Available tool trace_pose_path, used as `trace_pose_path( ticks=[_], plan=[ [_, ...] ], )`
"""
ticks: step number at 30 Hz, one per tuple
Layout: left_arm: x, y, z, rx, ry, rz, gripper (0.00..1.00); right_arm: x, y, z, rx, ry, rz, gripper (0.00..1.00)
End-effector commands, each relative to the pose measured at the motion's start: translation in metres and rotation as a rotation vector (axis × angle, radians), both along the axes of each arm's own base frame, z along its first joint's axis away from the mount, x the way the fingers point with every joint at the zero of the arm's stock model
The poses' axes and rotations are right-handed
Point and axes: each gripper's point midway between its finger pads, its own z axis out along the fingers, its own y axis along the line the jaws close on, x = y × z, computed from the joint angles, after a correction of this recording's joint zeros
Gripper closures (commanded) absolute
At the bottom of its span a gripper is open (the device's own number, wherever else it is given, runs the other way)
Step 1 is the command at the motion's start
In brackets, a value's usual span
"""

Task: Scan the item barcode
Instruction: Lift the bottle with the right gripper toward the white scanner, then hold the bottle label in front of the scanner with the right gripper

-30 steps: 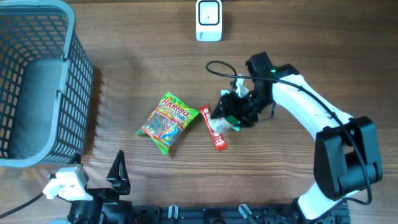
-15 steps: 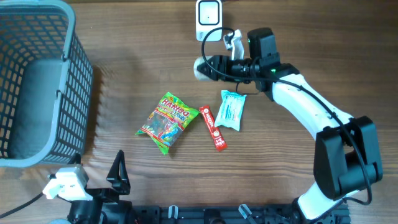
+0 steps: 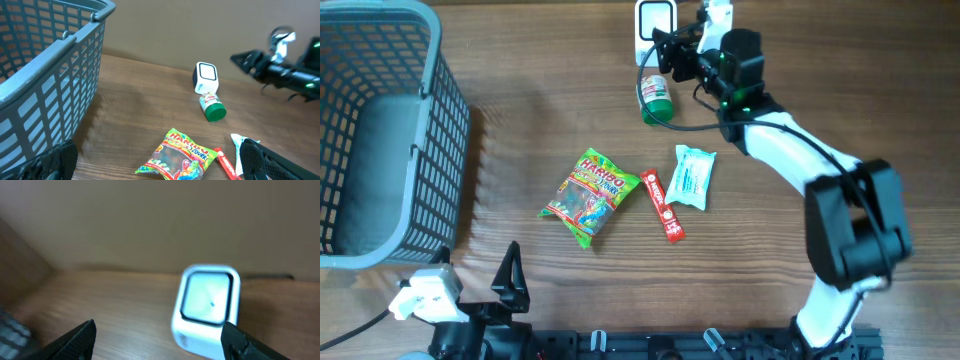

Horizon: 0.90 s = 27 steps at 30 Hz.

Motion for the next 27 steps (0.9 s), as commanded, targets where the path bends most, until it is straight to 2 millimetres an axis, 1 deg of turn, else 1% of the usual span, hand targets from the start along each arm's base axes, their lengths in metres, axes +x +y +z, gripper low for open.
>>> trace_pose_path(
  ticks=[1,4,8,10,12,15,16,19,21,22,24,27],
  plan=[
    [0.0,-0.002,0.0,0.007,-0.001,-0.016,0.0,0.011,0.003,-0.022,-0.05,0.044,-0.006,0.14],
    [0.0,-0.002,0.0,0.007,-0.001,-0.016,0.0,0.005,0.002,-0.022,-0.084,0.067,0.011,0.01],
    [0.0,-0.002,0.0,0.007,-0.001,-0.016,0.0,-0.011,0.007,-0.034,-0.174,0.123,0.049,0.0],
    [0.0,-0.002,0.0,0.007,-0.001,-0.016,0.0,-0.019,0.008,-0.043,-0.231,0.163,0.009,0.0],
    [0.0,-0.002,0.0,0.007,-0.001,-0.016,0.0,-0.026,0.009,-0.054,-0.284,0.197,-0.029,0.0],
    [0.0,-0.002,0.0,0.007,-0.001,-0.016,0.0,-0.039,0.021,-0.077,-0.331,0.254,-0.01,0.0],
    [0.0,-0.002,0.0,0.007,-0.001,-0.016,0.0,-0.04,0.021,-0.086,-0.345,0.269,-0.02,0.0],
    [0.0,-0.002,0.0,0.007,-0.001,-0.016,0.0,-0.035,0.008,-0.101,-0.329,0.315,-0.097,0.0],
    [0.0,-0.002,0.0,0.007,-0.001,-0.016,0.0,-0.033,0.001,-0.103,-0.27,0.356,-0.119,0.0],
    [0.0,-0.002,0.0,0.007,-0.001,-0.016,0.0,-0.034,0.002,-0.103,-0.237,0.373,-0.092,0.0],
    [0.0,-0.002,0.0,0.007,-0.002,-0.016,0.0,-0.044,0.018,-0.103,-0.172,0.408,0.038,0.0],
    [0.0,-0.002,0.0,0.007,-0.001,-0.016,0.0,-0.053,0.025,-0.111,-0.174,0.443,0.07,0.0]
  ],
)
